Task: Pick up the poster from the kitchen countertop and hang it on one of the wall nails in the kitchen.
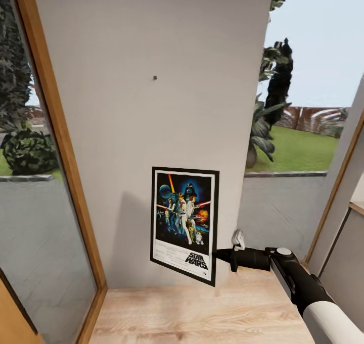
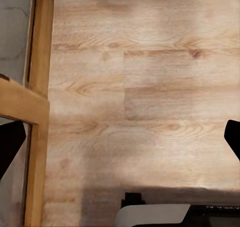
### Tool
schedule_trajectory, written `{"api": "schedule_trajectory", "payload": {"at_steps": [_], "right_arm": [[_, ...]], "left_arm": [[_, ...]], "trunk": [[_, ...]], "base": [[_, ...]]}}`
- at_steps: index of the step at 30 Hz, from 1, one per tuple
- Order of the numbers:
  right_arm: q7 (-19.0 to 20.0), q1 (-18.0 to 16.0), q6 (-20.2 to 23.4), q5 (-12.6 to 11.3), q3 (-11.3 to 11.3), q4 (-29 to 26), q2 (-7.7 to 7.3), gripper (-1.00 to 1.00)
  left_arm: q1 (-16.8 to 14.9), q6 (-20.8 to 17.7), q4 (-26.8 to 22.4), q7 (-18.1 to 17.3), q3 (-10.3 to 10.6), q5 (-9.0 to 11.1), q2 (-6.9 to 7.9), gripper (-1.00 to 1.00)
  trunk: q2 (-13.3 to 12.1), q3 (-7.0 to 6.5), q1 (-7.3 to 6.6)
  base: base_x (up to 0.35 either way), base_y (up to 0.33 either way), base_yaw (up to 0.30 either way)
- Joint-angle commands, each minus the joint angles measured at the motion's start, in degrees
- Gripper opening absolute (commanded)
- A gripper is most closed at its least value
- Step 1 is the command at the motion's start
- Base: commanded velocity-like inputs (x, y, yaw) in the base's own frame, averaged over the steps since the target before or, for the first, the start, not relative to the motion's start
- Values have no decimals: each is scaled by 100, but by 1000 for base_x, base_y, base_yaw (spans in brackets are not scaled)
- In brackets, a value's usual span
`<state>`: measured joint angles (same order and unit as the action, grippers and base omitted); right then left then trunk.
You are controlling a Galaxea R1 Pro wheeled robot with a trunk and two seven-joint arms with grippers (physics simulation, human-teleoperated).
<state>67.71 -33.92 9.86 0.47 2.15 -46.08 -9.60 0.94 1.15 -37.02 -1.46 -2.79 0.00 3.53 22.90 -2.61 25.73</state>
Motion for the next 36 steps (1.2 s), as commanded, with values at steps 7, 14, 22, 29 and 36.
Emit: {"api": "schedule_trajectory", "payload": {"at_steps": [7,14,22,29,36], "right_arm": [[30,-1,60,-3,4,-13,-6,-100],[71,-1,295,-24,29,-1049,1,-100],[68,-18,1896,-29,27,-2755,7,-100],[70,-324,2739,-33,16,-3286,52,-100],[511,-1632,3912,-44,20,-3353,66,-100]], "left_arm": [[3,8,2,-15,-29,0,-2,100],[3,16,7,-20,-108,12,-2,100],[3,17,10,-21,-108,17,-2,100],[3,17,11,-21,-108,17,-2,100],[3,17,19,-28,-108,17,-2,100]], "trunk": [[2,0,5],[2,0,5],[2,0,5],[2,0,5],[2,0,5]], "base": [[333,5,0],[41,0,0],[0,0,0],[0,0,0],[0,0,0]]}}
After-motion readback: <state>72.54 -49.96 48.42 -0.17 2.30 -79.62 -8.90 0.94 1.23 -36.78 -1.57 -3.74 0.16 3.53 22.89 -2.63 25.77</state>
